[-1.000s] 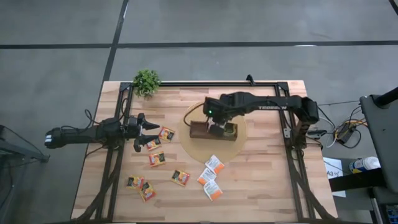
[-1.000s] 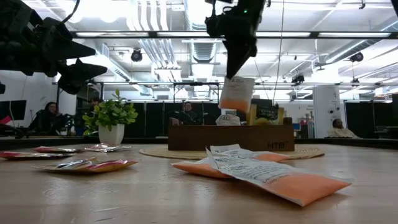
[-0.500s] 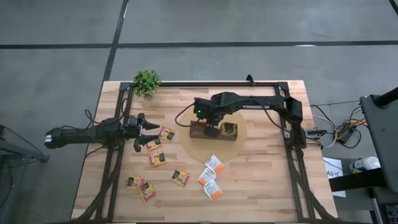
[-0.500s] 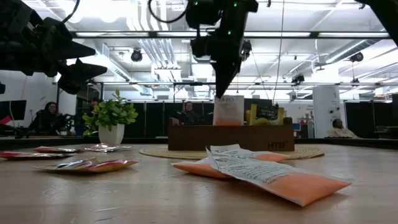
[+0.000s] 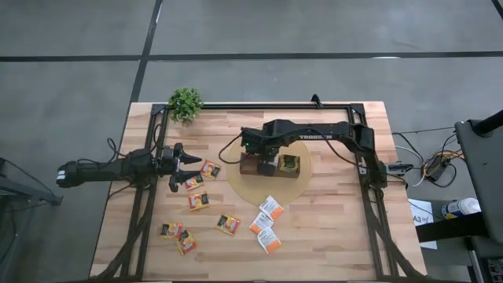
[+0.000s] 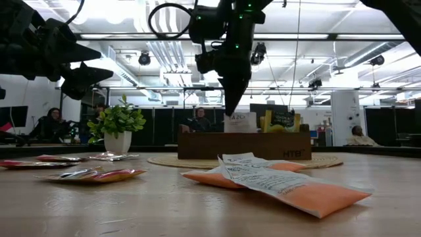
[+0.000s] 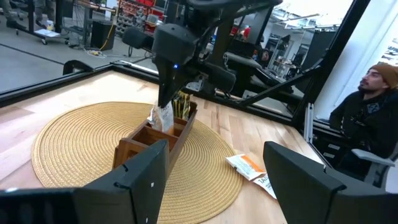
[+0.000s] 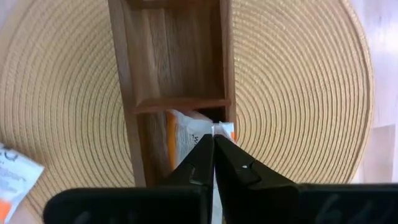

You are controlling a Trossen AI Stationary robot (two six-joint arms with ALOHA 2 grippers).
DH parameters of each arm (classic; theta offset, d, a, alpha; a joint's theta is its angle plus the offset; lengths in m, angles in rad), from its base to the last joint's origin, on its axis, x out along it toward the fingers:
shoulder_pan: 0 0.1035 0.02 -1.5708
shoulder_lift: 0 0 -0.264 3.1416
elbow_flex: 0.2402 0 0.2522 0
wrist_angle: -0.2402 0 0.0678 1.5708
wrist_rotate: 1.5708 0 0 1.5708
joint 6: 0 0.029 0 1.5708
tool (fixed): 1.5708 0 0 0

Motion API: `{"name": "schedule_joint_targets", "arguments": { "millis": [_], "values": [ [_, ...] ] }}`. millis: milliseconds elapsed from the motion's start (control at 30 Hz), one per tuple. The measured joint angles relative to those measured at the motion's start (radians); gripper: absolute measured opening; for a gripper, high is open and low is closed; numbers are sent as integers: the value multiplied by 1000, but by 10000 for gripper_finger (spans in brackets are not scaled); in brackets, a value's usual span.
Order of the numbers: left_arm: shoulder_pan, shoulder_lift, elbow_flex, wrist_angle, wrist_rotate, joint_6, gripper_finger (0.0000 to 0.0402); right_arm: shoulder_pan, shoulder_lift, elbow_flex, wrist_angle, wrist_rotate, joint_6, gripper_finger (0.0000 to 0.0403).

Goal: Pick & Place Tea
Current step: Put the white tea bag into the middle section of the wooden organizer

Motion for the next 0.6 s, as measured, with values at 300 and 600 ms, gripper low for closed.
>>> {"name": "schedule_joint_targets", "arguments": {
  "millis": [300, 600],
  "values": [
    [0, 0, 0, 0, 0, 0, 257, -23, -2, 6, -45, -65, 1, 86],
    [0, 0, 0, 0, 0, 0, 257, -7, -52, 5, -53, -385, -172, 191]
  ]
}}
